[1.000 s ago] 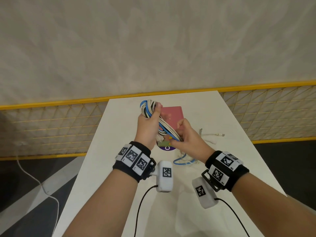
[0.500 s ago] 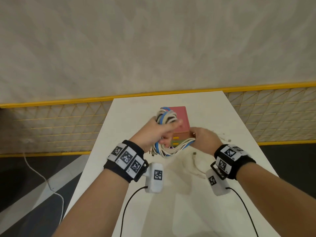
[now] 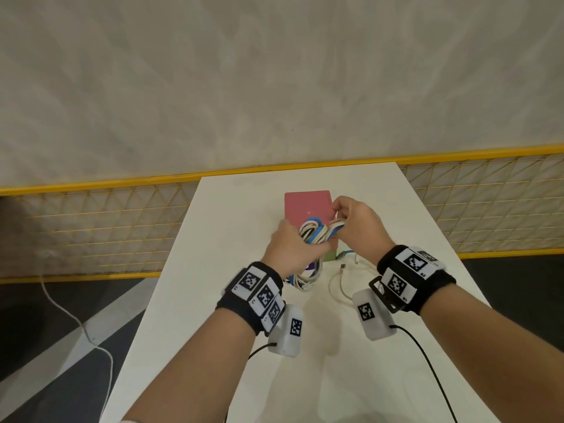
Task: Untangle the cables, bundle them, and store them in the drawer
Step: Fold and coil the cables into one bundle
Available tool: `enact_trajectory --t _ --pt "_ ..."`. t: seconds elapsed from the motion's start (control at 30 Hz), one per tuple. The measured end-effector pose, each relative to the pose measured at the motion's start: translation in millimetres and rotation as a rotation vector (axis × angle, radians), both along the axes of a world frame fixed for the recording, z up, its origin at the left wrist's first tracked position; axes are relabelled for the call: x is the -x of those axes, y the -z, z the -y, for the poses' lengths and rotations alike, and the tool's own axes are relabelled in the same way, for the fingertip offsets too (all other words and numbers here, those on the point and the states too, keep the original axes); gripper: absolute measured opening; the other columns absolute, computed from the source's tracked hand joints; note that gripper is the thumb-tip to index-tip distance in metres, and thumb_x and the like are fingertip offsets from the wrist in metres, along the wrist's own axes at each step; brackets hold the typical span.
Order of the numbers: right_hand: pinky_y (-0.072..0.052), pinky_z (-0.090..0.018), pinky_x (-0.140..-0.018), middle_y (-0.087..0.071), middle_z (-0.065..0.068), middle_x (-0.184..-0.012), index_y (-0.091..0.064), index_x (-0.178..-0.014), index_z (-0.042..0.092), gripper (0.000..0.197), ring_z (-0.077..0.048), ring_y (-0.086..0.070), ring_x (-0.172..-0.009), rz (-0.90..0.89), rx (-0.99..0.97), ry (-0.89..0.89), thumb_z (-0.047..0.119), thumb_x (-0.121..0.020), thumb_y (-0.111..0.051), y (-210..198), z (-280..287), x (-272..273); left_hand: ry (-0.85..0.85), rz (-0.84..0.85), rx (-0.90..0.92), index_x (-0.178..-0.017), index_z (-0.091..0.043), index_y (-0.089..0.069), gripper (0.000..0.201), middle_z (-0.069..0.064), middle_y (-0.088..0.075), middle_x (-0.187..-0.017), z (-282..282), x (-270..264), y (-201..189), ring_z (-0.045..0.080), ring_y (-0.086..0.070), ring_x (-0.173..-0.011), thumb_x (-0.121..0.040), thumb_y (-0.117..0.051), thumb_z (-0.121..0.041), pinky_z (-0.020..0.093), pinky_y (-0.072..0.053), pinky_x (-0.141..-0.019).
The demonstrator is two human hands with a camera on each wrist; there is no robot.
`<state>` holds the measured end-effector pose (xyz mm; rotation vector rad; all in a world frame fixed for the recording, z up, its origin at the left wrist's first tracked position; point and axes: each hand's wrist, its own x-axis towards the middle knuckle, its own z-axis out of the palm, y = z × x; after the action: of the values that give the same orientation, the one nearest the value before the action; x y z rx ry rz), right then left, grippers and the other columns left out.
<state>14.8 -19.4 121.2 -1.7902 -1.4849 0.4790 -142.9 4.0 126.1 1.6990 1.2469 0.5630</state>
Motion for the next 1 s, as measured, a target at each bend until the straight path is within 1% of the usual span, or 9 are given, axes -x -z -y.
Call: enact_trajectory --t 0.13,0.3,0.37,0.43,0.5,0.63,0.73,0.9,1.0 --pt "-0.042 -0.031 -0.064 -0.062 -0.012 -0.077 -0.061 -0.090 0.009 0.005 -0.021 -0.053 -0.068 -0.150 -0.084 -0.178 0.009 -0.085 -0.063 -0.1 8.9 -1.7 0.064 0.045 -0.055 -0.077 -0.011 -0.050 0.019 0.005 -0.044 -0.065 -9.8 3.0 -7.5 0.015 -0.040 -0.055 -0.086 -0.063 -0.020 0.027 -0.036 -0.055" --pt "-0.044 -0.028 -0.068 -0.063 -0.002 -0.084 -0.052 -0.103 0.020 0.010 -0.021 -0.061 -0.077 0.078 0.167 -0.251 0.028 -0.096 -0.052 26.3 22.6 -25.7 -0.023 0.177 -0.063 -0.066 -0.018 -0.044 0.031 -0.001 -0.039 -0.056 -13.5 12.6 -13.5 0.013 -0.037 -0.049 -0.093 -0.061 -0.021 0.023 -0.037 -0.052" --pt "-0.042 -0.031 -0.086 -0.063 -0.003 -0.112 -0.044 -0.128 0.022 0.047 -0.022 -0.060 -0.103 0.221 0.272 -0.158 0.033 -0.087 -0.065 31.8 25.7 -35.0 -0.044 0.205 -0.078 -0.065 -0.019 -0.044 0.032 -0.004 -0.037 -0.054 -14.3 14.9 -12.4 0.012 -0.035 -0.048 -0.091 -0.064 -0.022 0.024 -0.035 -0.052" --pt "-0.028 -0.037 -0.109 -0.042 -0.001 -0.137 -0.013 -0.150 0.022 0.105 -0.016 -0.037 -0.132 0.232 0.195 -0.135 0.046 -0.070 -0.077 26.1 26.7 -34.2 -0.026 0.156 -0.149 -0.069 -0.022 -0.053 0.025 -0.008 -0.044 -0.055 -15.5 15.7 -10.8 0.009 -0.038 -0.049 -0.089 -0.068 -0.025 0.021 -0.036 -0.052" --pt "-0.017 -0.041 -0.117 -0.025 -0.003 -0.152 0.002 -0.151 0.028 0.123 -0.018 -0.016 -0.145 0.207 0.017 -0.204 0.054 -0.063 -0.079 13.1 23.5 -20.9 0.050 0.099 -0.202 -0.084 -0.022 -0.064 0.008 -0.004 -0.060 -0.068 -12.1 13.0 -10.7 0.008 -0.049 -0.057 -0.087 -0.070 -0.026 0.021 -0.043 -0.059" --pt "-0.048 -0.025 -0.091 -0.065 0.004 -0.115 -0.042 -0.133 0.033 0.068 -0.011 -0.062 -0.105 -0.001 -0.065 -0.410 0.021 -0.076 -0.077 5.6 8.2 4.1 0.166 0.061 -0.274 -0.098 -0.025 -0.067 0.015 0.000 -0.071 -0.089 -2.3 4.6 -13.8 0.014 -0.066 -0.080 -0.084 -0.072 -0.024 0.033 -0.055 -0.075" --pt "-0.047 -0.016 -0.076 -0.069 0.006 -0.096 -0.061 -0.106 0.031 0.030 -0.003 -0.063 -0.084 -0.090 -0.061 -0.370 0.011 -0.084 -0.069 17.7 5.1 -5.5 0.222 0.087 -0.293 -0.097 -0.030 -0.066 0.016 -0.008 -0.070 -0.085 -0.6 8.9 -23.5 0.005 -0.064 -0.076 -0.084 -0.072 -0.022 0.025 -0.054 -0.071" --pt "-0.040 -0.019 -0.063 -0.064 0.017 -0.070 -0.058 -0.085 0.038 0.020 -0.003 -0.055 -0.063 0.023 0.045 -0.238 0.020 -0.090 -0.064 24.5 21.2 -34.2 0.176 0.157 -0.289 -0.080 -0.033 -0.058 0.023 -0.020 -0.054 -0.053 -10.6 34.7 -41.4 -0.002 -0.046 -0.048 -0.088 -0.069 -0.015 0.011 -0.038 -0.052" --pt "-0.039 -0.012 -0.058 -0.061 0.029 -0.075 -0.048 -0.096 0.045 0.018 0.003 -0.056 -0.066 -0.019 -0.004 -0.330 0.033 -0.091 -0.061 10.8 33.3 -21.4 0.069 0.156 -0.330 -0.088 -0.027 -0.062 0.007 -0.019 -0.056 -0.058 -18.7 42.7 -39.5 -0.003 -0.048 -0.050 -0.089 -0.069 -0.027 0.009 -0.037 -0.052"
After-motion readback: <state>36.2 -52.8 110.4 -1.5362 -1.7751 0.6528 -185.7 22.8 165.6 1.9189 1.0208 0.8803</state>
